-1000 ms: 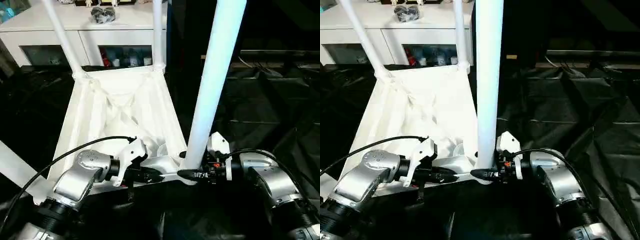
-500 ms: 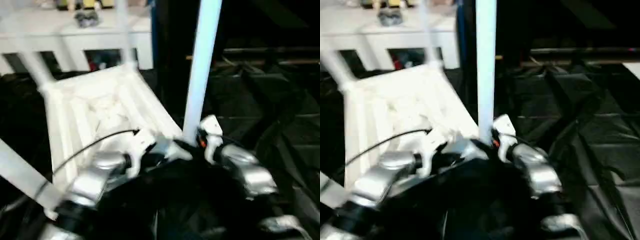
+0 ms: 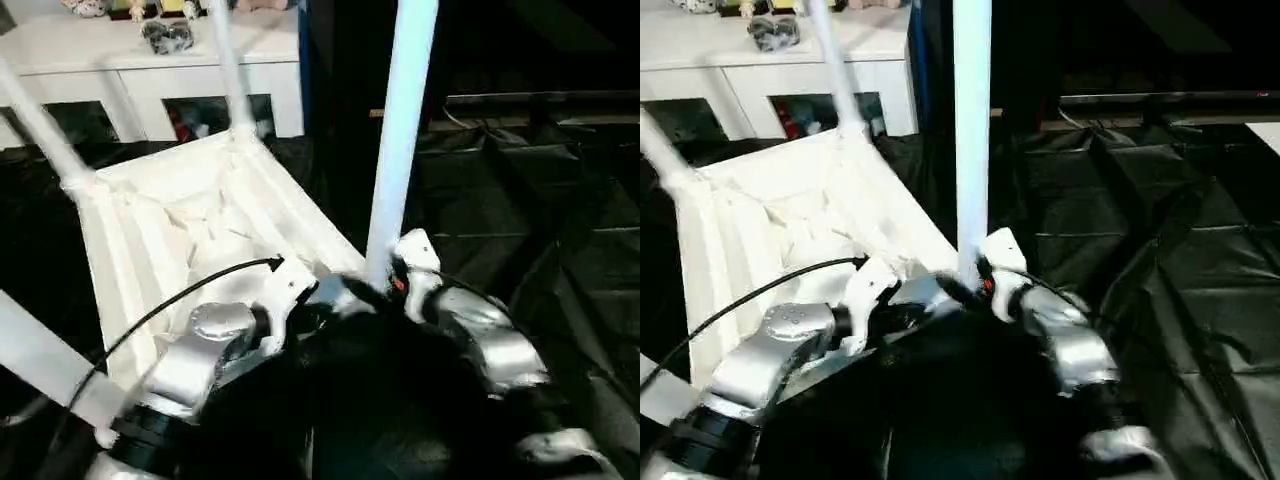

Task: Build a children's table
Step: Rotate leg to tighten

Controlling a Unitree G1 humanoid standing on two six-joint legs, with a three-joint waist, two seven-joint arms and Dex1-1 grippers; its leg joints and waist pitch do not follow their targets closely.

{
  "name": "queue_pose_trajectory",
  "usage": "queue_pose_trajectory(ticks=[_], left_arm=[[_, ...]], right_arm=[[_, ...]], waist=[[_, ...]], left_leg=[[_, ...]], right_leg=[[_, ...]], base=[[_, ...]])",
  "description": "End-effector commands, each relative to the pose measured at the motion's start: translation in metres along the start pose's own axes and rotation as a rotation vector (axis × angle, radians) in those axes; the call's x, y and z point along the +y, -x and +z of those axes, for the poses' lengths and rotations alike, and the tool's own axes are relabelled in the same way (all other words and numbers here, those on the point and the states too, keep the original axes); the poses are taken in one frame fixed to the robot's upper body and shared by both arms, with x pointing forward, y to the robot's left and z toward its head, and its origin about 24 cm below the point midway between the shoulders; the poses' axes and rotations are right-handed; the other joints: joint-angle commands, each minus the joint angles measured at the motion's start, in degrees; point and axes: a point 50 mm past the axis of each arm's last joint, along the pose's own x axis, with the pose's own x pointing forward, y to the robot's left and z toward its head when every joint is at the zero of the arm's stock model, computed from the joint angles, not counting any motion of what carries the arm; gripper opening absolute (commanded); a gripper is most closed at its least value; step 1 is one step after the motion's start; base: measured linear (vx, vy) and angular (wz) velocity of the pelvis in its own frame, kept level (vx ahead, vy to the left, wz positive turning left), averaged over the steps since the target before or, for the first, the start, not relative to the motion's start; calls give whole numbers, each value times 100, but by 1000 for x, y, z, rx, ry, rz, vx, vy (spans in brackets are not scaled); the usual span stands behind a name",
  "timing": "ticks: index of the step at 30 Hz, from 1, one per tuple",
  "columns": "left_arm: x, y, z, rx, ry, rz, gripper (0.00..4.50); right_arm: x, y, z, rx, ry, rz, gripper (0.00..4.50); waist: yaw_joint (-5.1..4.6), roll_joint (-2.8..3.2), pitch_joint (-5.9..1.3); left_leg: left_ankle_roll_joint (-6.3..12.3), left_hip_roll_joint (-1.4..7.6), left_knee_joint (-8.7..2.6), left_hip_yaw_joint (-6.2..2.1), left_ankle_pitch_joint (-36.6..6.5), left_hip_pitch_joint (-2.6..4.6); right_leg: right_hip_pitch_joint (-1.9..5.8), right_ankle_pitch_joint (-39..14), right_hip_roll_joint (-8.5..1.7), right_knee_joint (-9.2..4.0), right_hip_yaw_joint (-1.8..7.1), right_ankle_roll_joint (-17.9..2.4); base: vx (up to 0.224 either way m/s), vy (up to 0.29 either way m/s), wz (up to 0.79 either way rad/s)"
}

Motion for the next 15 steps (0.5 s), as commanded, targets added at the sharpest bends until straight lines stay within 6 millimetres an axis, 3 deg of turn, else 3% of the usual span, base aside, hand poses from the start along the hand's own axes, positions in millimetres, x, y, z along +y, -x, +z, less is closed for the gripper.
queue_pose_trajectory(ticks=[1,5,7,9,12,15], left_arm=[[-18,-4,22,-114,-76,-167,0],[-16,6,18,-90,-80,-225,0],[-13,10,15,-73,-83,-245,0],[-10,13,13,-60,-86,-257,0],[-5,17,11,-42,-89,-261,0],[-3,21,9,-29,-82,-273,0]], right_arm=[[20,-7,-10,41,-7,158,367],[23,12,-6,23,-11,332,367],[24,22,-6,28,-22,405,367],[25,26,-6,31,-38,436,367],[26,32,-7,48,-39,485,367],[27,35,-9,76,-26,513,341]], waist=[[34,-64,-285],[70,-55,-273],[126,-85,-270],[182,-66,-271],[201,-133,-270],[228,-128,-273]], left_leg=[[495,397,-378,-180,-932,24],[548,422,-377,-170,-1029,51],[529,430,-385,-165,-1041,51],[517,435,-381,-162,-1048,67],[485,439,-388,-159,-1010,59],[481,430,-379,-165,-918,47]], right_leg=[[242,-837,-541,-445,325,-1247],[219,-875,-523,-450,328,-1278],[225,-990,-524,-460,330,-1268],[205,-1056,-525,-453,334,-1244],[206,-1120,-541,-455,335,-1232],[214,-1092,-547,-440,331,-1202]], base=[[0,0,0],[0,0,0],[0,0,0],[0,0,0],[0,0,0],[0,0,0]])
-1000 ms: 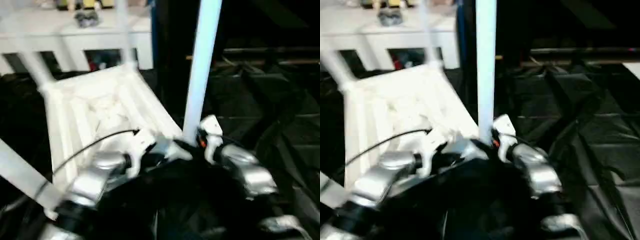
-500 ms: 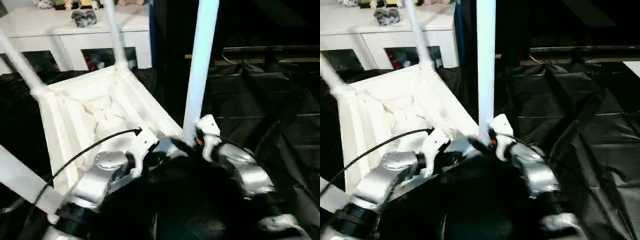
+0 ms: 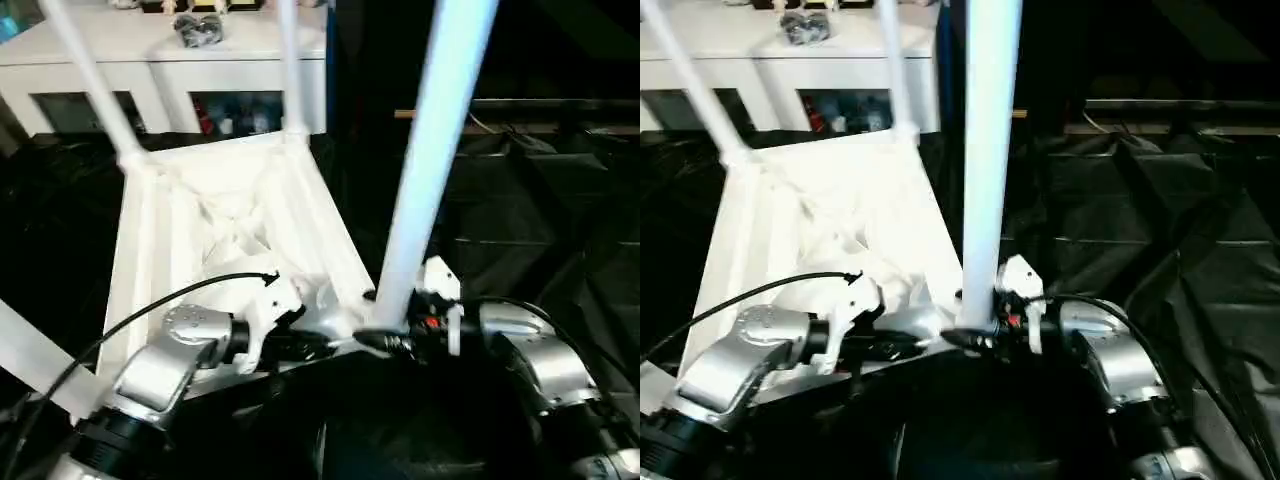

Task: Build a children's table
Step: Rotate leg to tighten

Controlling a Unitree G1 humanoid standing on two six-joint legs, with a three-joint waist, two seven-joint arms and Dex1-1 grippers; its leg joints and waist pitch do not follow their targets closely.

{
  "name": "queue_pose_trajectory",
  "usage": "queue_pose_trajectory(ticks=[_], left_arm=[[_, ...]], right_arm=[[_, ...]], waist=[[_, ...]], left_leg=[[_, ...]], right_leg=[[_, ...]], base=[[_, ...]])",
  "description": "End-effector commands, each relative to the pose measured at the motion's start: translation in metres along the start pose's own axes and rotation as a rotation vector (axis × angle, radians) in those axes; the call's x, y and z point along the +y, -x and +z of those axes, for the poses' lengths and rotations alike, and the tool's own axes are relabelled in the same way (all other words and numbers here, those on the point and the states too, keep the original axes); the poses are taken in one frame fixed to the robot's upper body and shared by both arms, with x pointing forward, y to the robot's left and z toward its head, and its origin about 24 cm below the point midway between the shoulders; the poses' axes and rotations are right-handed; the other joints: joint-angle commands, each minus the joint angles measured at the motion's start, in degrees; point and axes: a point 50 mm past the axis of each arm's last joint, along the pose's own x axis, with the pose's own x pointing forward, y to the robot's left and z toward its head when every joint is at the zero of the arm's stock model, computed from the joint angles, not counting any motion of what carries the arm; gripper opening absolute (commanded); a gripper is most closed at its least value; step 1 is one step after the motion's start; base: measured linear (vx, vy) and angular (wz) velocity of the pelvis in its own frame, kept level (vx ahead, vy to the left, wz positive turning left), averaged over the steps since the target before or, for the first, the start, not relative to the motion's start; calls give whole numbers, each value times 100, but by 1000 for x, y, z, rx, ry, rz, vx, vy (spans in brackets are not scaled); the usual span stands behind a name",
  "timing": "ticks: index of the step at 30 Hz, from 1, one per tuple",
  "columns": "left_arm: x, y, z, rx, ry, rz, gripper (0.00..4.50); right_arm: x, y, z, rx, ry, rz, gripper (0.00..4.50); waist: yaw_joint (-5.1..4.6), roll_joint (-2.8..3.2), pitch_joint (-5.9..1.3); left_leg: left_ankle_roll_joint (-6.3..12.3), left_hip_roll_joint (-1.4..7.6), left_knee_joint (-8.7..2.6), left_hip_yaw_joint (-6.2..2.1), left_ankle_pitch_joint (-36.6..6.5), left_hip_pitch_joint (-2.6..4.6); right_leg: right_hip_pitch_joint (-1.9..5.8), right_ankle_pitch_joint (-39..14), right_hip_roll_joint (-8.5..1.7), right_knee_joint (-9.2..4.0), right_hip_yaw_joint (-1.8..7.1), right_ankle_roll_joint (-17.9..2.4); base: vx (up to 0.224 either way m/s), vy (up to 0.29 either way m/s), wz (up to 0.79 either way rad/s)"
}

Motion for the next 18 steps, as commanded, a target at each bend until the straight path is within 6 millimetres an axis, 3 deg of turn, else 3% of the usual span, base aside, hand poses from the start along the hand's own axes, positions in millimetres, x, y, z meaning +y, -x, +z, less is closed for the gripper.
queue_pose_trajectory(ticks=[1,13,16,18], left_arm=[[2,2,19,-72,-53,-24,0],[0,6,14,-62,-45,-46,0],[3,-2,17,-87,-43,41,0],[4,-5,18,-93,-42,64,0]], right_arm=[[11,-11,-5,31,-9,109,334],[18,-18,-4,24,-35,165,260],[12,-32,-12,-25,-81,7,259],[10,-36,-13,-34,-80,-42,257]], waist=[[-3,-82,-306],[50,-94,-314],[37,-60,-310],[-1,-76,-280]], left_leg=[[480,422,-393,-169,-901,65],[470,424,-380,-167,-765,62],[395,425,-390,-178,-838,61],[260,418,-419,-183,-1089,70]], right_leg=[[207,-1082,-547,-443,329,-1206],[212,-892,-552,-413,325,-1245],[207,-940,-564,-416,327,-1261],[209,-1323,-568,-469,328,-1205]], base=[[0,0,0],[0,0,0],[0,0,0],[0,0,0]])
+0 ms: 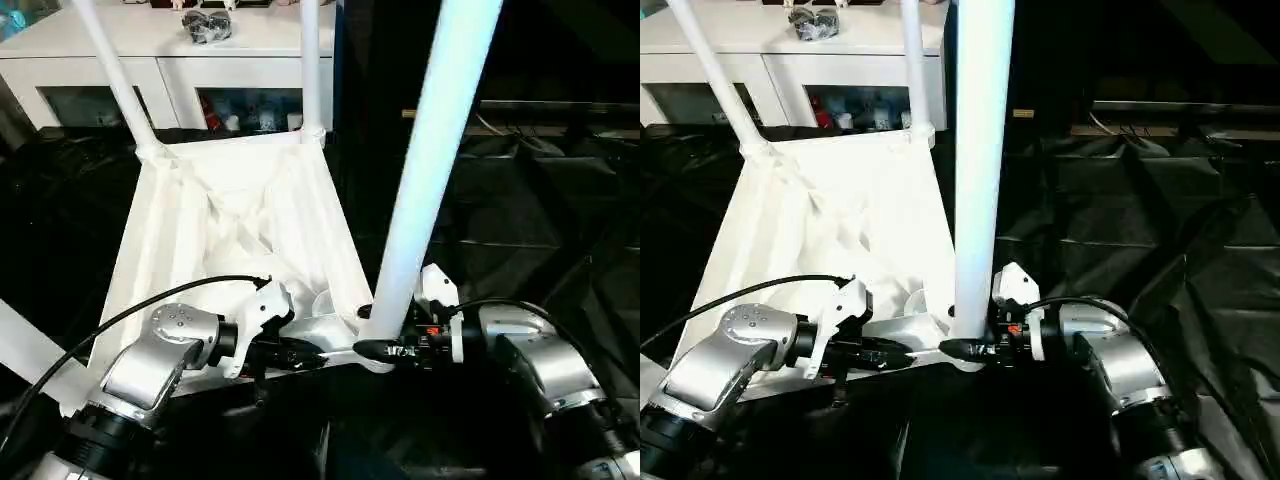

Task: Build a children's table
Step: Rotate leg to tighten

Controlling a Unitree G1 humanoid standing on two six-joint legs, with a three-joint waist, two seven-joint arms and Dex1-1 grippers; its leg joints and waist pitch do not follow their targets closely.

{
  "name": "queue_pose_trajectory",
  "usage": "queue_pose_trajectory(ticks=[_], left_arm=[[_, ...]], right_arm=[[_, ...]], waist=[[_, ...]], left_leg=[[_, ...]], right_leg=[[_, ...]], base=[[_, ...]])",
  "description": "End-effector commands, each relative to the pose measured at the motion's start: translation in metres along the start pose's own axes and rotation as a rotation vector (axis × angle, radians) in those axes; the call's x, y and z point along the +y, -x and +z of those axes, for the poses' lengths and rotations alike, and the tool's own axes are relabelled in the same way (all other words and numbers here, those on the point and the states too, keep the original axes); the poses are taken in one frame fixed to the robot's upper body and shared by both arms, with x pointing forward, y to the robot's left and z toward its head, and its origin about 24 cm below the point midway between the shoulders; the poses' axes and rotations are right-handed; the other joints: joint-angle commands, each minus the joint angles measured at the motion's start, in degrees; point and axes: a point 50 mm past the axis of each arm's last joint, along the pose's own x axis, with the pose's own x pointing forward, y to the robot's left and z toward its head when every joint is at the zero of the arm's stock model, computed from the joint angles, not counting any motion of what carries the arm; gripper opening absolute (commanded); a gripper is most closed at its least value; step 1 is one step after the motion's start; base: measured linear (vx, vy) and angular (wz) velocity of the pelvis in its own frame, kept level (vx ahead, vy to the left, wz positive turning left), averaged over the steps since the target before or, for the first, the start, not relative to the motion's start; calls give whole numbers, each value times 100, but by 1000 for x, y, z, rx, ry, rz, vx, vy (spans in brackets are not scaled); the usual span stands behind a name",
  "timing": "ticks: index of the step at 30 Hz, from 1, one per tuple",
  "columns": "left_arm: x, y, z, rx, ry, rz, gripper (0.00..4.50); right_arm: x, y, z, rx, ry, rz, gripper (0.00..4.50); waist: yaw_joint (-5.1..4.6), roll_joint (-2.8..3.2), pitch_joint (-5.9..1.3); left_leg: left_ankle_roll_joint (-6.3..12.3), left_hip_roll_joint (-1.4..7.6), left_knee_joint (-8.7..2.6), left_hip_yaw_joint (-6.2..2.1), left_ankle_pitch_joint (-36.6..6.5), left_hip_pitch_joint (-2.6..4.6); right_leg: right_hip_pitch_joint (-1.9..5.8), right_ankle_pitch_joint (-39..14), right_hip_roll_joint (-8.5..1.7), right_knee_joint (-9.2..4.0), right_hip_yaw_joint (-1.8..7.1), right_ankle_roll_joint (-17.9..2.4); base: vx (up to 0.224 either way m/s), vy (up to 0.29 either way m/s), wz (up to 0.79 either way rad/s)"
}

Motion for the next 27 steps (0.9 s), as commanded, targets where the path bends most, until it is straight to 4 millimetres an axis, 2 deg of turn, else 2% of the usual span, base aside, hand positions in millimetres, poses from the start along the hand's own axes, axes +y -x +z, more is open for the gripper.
queue_pose_trajectory(ticks=[1,2,3,4,5,6,7,8,12,13,15,16,19,25,27], left_arm=[[-1,-9,20,-92,-40,11,0],[0,-19,24,-114,-27,83,0],[0,-21,25,-119,-23,100,0],[1,-26,27,-133,-13,146,0],[0,-30,29,-140,-6,166,0],[-2,-34,30,-143,-2,184,0],[-2,-36,31,-143,-1,195,0],[-3,-38,32,-142,1,211,0],[-10,-47,37,-169,17,224,0],[-12,-49,37,-170,13,220,0],[-16,-51,38,-171,3,199,0],[-16,-51,38,-171,3,199,0],[-15,-48,37,-170,-5,183,0],[-16,-37,35,-168,-37,84,0],[-15,-33,33,-158,-45,61,0]], right_arm=[[13,-21,-13,34,-33,52,257],[2,-32,-20,53,-66,-163,257],[0,-34,-21,58,-76,-202,256],[-5,-40,-25,75,-103,-306,256],[-7,-45,-26,78,-117,-370,256],[-8,-49,-28,81,-141,-426,256],[-9,-51,-29,86,-162,-453,256],[-9,-54,-31,91,-187,-485,256],[-2,-67,-28,87,-135,-456,256],[-2,-68,-27,77,-131,-452,312],[-3,-67,-23,30,-187,-447,326],[-3,-67,-23,30,-187,-447,326],[-4,-65,-17,19,-134,-415,361],[1,-48,-5,-8,21,-219,361],[4,-41,-2,-11,44,-139,361]], waist=[[-32,-54,-286],[-33,0,-290],[-118,-22,-258],[-187,-14,-257],[-218,-5,-246],[-273,-11,-252],[-273,-11,-252],[-288,-2,-252],[-297,15,-264],[-293,13,-271],[-294,35,-284],[-291,40,-296],[-261,53,-310],[-228,43,-334],[-201,42,-333]], left_leg=[[235,410,-436,-193,-1143,59],[192,415,-442,-205,-1168,66],[84,406,-468,-198,-1322,62],[-28,394,-501,-240,-1432,24],[-56,379,-512,-252,-1516,6],[-91,362,-504,-267,-1669,27],[-91,362,-504,-267,-1669,27],[-67,359,-489,-248,-1729,70],[34,359,-473,-234,-1618,62],[51,361,-469,-231,-1577,53],[129,366,-472,-231,-1479,39],[146,369,-463,-222,-1483,58],[190,377,-454,-210,-1326,57],[356,366,-416,-200,-1064,28],[440,374,-403,-188,-1055,48]], right_leg=[[214,-1422,-564,-483,320,-1173],[212,-1463,-564,-479,321,-1152],[188,-1590,-557,-511,322,-1152],[251,-1795,-565,-499,296,-1067],[252,-1950,-562,-510,280,-1001],[239,-2238,-581,-559,291,-874],[239,-2238,-581,-559,291,-874],[189,-2274,-567,-599,314,-863],[182,-2148,-555,-598,330,-859],[189,-2071,-555,-587,330,-870],[192,-1832,-537,-562,327,-925],[180,-1724,-533,-559,331,-968],[190,-1290,-526,-518,336,-1071],[236,-906,-530,-479,323,-1148],[226,-834,-522,-481,326,-1179]], base=[[0,0,0],[0,0,0],[0,0,0],[0,0,0],[0,0,0],[-41,8,-18],[0,0,0],[0,0,0],[0,0,0],[0,0,0],[0,0,0],[0,0,0],[0,0,0],[0,0,0],[0,0,0]])
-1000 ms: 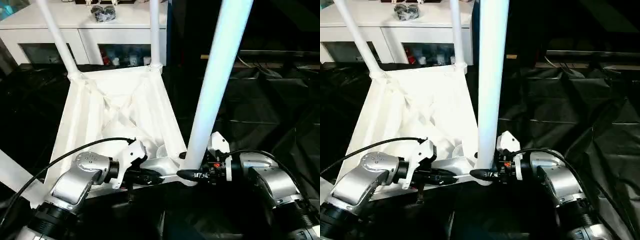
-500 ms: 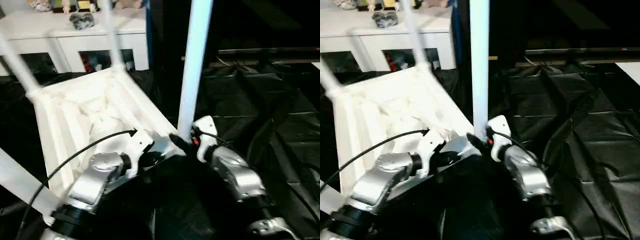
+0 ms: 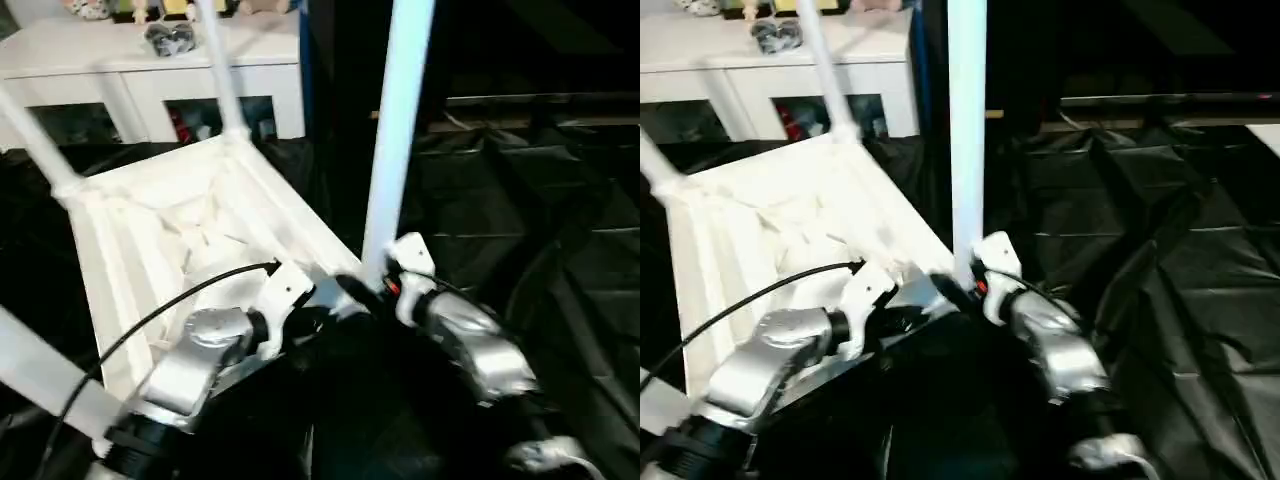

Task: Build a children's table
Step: Rotate leg to tighten

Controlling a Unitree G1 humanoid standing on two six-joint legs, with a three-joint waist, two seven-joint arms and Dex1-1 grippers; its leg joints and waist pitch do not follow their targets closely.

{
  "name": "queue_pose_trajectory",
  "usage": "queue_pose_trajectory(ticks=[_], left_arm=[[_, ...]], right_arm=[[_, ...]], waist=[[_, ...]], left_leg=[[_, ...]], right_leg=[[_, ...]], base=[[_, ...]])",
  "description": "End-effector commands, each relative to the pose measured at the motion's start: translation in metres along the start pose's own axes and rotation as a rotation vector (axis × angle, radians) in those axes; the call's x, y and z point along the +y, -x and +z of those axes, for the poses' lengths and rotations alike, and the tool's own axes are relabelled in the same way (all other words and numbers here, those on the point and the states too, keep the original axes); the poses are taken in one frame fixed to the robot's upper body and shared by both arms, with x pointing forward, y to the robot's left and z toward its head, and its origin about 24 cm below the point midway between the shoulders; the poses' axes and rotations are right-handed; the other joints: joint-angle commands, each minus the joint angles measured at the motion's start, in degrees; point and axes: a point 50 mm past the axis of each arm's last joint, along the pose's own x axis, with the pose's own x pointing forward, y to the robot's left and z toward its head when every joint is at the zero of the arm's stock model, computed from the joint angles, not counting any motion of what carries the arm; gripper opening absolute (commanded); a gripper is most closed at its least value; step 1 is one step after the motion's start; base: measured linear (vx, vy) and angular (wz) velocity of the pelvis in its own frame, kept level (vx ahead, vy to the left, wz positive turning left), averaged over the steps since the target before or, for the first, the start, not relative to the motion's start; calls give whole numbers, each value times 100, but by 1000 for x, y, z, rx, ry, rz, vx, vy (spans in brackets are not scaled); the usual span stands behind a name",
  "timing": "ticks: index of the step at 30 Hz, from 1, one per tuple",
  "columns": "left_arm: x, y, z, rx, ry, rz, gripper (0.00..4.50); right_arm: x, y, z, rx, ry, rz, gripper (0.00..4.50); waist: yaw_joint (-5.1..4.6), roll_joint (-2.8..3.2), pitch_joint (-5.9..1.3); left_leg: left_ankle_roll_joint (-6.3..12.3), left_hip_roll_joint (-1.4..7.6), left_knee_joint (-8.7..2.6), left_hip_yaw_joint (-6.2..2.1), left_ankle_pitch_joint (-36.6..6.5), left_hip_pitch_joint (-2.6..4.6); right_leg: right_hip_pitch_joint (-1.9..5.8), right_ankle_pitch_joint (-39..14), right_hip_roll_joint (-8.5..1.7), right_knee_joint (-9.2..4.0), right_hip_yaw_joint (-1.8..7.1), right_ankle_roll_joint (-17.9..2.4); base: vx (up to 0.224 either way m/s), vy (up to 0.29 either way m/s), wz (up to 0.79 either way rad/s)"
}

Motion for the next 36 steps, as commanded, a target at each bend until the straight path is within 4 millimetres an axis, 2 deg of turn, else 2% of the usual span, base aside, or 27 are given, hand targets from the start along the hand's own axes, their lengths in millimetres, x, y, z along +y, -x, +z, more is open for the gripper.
queue_pose_trajectory(ticks=[1,2,3,6,10,11,12,18,24,29,30,31,32,33,34,36], left_arm=[[-15,-6,22,-107,-73,-133,0],[-13,-3,21,-99,-81,-154,0],[-10,1,20,-86,-88,-177,0],[-3,9,18,-57,-103,-211,0],[2,14,18,-38,-112,-230,0],[4,16,17,-32,-116,-236,0],[5,18,17,-27,-117,-241,0],[8,22,15,-19,-119,-251,0],[4,17,14,-27,-114,-251,0],[3,8,17,-54,-105,-192,0],[1,0,19,-72,-93,-141,0],[1,-2,20,-75,-90,-132,0],[1,-5,21,-83,-84,-111,0],[1,-8,22,-91,-75,-91,0],[0,-12,23,-97,-67,-71,0],[-3,-20,25,-112,-48,-40,0]], right_arm=[[25,-8,-4,17,-9,203,361],[25,-2,-3,21,0,260,361],[25,8,-2,40,13,335,361],[25,22,-3,70,7,441,361],[26,29,-4,93,-2,505,361],[28,31,-5,100,-6,526,345],[29,33,-5,105,-11,543,335],[31,32,-2,95,-32,566,291],[34,29,-3,71,-47,549,259],[31,15,-8,46,-45,390,256],[23,1,-15,69,-59,197,256],[22,-1,-16,74,-63,169,256],[19,-6,-19,88,-74,95,256],[18,-10,-21,97,-87,42,256],[17,-14,-23,106,-108,-4,256],[18,-22,-27,123,-146,-86,256]], waist=[[22,-42,-281],[25,-49,-283],[78,-45,-274],[147,-53,-263],[166,-60,-257],[172,-59,-258],[181,-59,-265],[208,-53,-294],[222,-60,-286],[182,-63,-274],[175,-55,-275],[143,-59,-264],[68,-64,-237],[-16,-58,-236],[-26,-46,-236],[-63,-64,-240]], left_leg=[[488,387,-372,-162,-1042,36],[497,389,-372,-159,-1035,30],[533,404,-372,-159,-1088,50],[505,414,-378,-144,-1199,71],[399,420,-395,-154,-1295,74],[396,418,-396,-154,-1281,74],[402,425,-396,-162,-1225,53],[428,421,-371,-162,-986,36],[401,419,-371,-157,-1039,36],[310,411,-386,-161,-1118,34],[256,414,-400,-177,-1154,40],[219,411,-408,-171,-1149,38],[121,389,-439,-196,-1269,1],[27,370,-457,-222,-1484,-10],[8,373,-456,-227,-1550,16],[53,363,-432,-204,-1552,44]], right_leg=[[234,-836,-515,-458,332,-1201],[238,-837,-515,-453,329,-1211],[229,-957,-510,-470,331,-1169],[202,-1176,-510,-482,333,-1167],[197,-1433,-518,-500,337,-1119],[197,-1432,-518,-497,339,-1112],[213,-1379,-527,-481,339,-1099],[216,-1004,-534,-442,328,-1181],[219,-1144,-543,-459,329,-1154],[204,-1296,-547,-477,328,-1135],[213,-1396,-554,-477,325,-1100],[198,-1408,-541,-484,328,-1102],[233,-1620,-553,-490,307,-1071],[260,-2030,-558,-521,283,-903],[241,-2096,-558,-530,292,-878],[217,-2025,-555,-560,330,-892]], base=[[0,0,0],[0,0,0],[0,0,0],[0,0,0],[0,0,0],[0,0,0],[0,0,0],[0,0,0],[0,0,0],[0,0,0],[0,0,0],[0,0,0],[0,0,0],[0,0,0],[0,0,0],[0,0,0]])
